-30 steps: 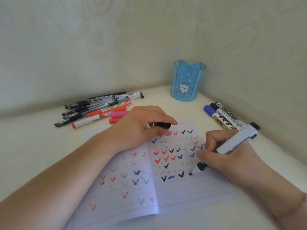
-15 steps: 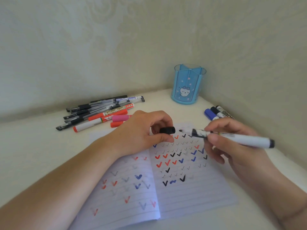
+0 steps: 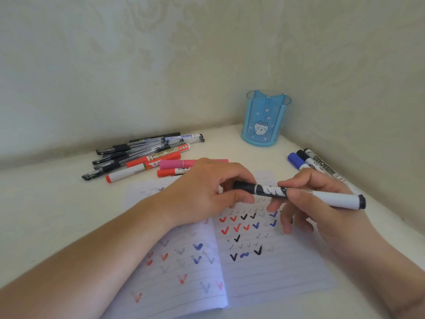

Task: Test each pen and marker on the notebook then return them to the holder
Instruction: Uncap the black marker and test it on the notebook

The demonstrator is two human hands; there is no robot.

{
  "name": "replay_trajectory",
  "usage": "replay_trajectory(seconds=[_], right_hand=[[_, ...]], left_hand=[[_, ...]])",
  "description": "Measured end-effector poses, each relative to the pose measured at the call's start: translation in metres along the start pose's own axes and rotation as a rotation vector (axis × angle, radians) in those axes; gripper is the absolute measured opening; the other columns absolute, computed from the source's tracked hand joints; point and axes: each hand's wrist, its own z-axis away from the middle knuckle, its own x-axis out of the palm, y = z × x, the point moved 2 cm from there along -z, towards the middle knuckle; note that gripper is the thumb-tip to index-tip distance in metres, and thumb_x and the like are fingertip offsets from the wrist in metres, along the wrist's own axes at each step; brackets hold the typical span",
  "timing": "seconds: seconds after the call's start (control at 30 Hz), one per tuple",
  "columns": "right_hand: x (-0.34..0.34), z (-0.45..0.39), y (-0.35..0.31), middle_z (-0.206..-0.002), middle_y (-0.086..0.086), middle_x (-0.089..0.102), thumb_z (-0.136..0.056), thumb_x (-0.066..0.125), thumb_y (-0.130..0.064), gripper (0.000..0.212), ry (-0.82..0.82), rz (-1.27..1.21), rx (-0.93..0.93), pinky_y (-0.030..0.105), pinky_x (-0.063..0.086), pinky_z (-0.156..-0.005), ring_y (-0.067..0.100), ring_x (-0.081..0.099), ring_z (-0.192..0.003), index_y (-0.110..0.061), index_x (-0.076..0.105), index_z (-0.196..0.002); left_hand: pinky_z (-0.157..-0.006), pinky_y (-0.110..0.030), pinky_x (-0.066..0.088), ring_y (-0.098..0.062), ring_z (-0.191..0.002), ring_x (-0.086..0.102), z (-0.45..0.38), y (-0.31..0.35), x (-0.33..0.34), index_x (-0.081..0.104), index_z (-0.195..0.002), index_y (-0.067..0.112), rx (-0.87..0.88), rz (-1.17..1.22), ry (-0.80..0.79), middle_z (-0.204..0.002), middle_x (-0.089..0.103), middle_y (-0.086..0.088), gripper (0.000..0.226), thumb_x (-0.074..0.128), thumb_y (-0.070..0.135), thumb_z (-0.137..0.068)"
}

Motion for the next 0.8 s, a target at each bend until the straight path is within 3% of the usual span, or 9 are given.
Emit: replay_trajectory(seconds=[0.13, 0.23, 0.33, 0.4, 0.5, 0.63, 0.73, 0.8], right_hand=[[0.0, 0.001, 0.003, -0.074, 0.014, 0.072, -0.062, 0.078, -0.06, 0.042, 0.002, 0.043, -0.047, 0.018, 0.034, -0.042, 0.025, 0.056, -0.042, -0.022, 0.065, -0.076], [0.002, 0.001, 0.002, -0.065, 0.01, 0.07, -0.075, 0.074, -0.026, 0.011, 0.004, -0.01, -0.053, 0.013, 0.035, -0.042, 0.022, 0.05, -0.039, -0.024, 0.065, -0.068], [0.001, 0.003, 0.004, -0.06, 0.01, 0.067, -0.075, 0.058, -0.009, 0.017, 0.02, -0.019, -0.041, 0.014, 0.038, -0.042, 0.021, 0.046, -0.038, -0.02, 0.062, -0.064], [0.001, 0.004, 0.003, -0.059, 0.011, 0.067, -0.075, 0.058, -0.01, 0.012, 0.01, -0.018, -0.038, 0.015, 0.038, -0.042, 0.021, 0.046, -0.039, -0.015, 0.06, -0.066], [0.001, 0.003, 0.002, -0.058, 0.008, 0.066, -0.074, 0.068, -0.016, 0.012, -0.016, 0.002, -0.051, 0.016, 0.039, -0.043, 0.019, 0.047, -0.042, -0.024, 0.066, -0.066], [-0.004, -0.006, 0.001, -0.059, 0.006, 0.064, -0.068, 0.08, -0.033, 0.012, 0.001, 0.04, -0.044, 0.015, 0.037, -0.048, 0.012, 0.05, -0.052, -0.027, 0.069, -0.071], [-0.016, -0.016, -0.005, -0.056, -0.007, 0.051, -0.053, 0.087, -0.051, 0.042, 0.073, -0.03, -0.065, 0.021, 0.027, -0.048, 0.011, 0.041, -0.051, -0.026, 0.069, -0.081], [-0.024, -0.018, -0.007, -0.058, -0.004, 0.049, -0.045, 0.088, -0.056, 0.049, 0.16, -0.112, -0.058, 0.024, 0.025, -0.047, 0.014, 0.041, -0.051, -0.026, 0.066, -0.076]], left_hand=[[-0.067, -0.036, 0.057, -0.011, -0.057, 0.066, 0.001, 0.0, 0.003, 0.073, -0.093, 0.02, -0.076, 0.136, 0.026, -0.074, 0.072, -0.001, 0.014, 0.077, 0.014, -0.08], [-0.059, -0.028, 0.054, -0.009, -0.053, 0.063, 0.001, 0.0, 0.005, 0.073, -0.091, 0.02, -0.085, 0.179, 0.032, -0.071, 0.071, -0.004, 0.015, 0.078, 0.011, -0.08], [-0.055, -0.025, 0.052, -0.009, -0.051, 0.061, 0.002, 0.002, 0.009, 0.072, -0.087, 0.026, -0.072, 0.176, 0.02, -0.069, 0.07, -0.006, 0.017, 0.078, 0.012, -0.08], [-0.053, -0.023, 0.05, -0.01, -0.049, 0.059, 0.003, 0.004, 0.01, 0.071, -0.085, 0.031, -0.061, 0.171, 0.027, -0.068, 0.07, -0.006, 0.02, 0.078, 0.013, -0.08], [-0.053, -0.027, 0.05, -0.015, -0.05, 0.061, 0.003, 0.005, 0.011, 0.072, -0.088, 0.026, -0.035, 0.129, 0.031, -0.067, 0.07, -0.006, 0.014, 0.078, 0.015, -0.08], [-0.061, -0.024, 0.054, -0.008, -0.053, 0.063, -0.002, 0.003, 0.008, 0.07, -0.09, 0.03, 0.002, 0.146, 0.113, -0.077, 0.073, 0.0, 0.02, 0.078, 0.016, -0.079], [-0.067, -0.022, 0.054, -0.01, -0.061, 0.066, -0.001, -0.002, 0.003, 0.071, -0.095, 0.025, 0.015, 0.08, 0.178, -0.077, 0.072, 0.011, 0.018, 0.076, 0.029, -0.078], [-0.073, -0.027, 0.055, -0.009, -0.068, 0.067, 0.0, -0.006, -0.002, 0.073, -0.098, 0.022, 0.007, 0.03, 0.193, -0.081, 0.073, 0.014, 0.024, 0.078, 0.033, -0.077]])
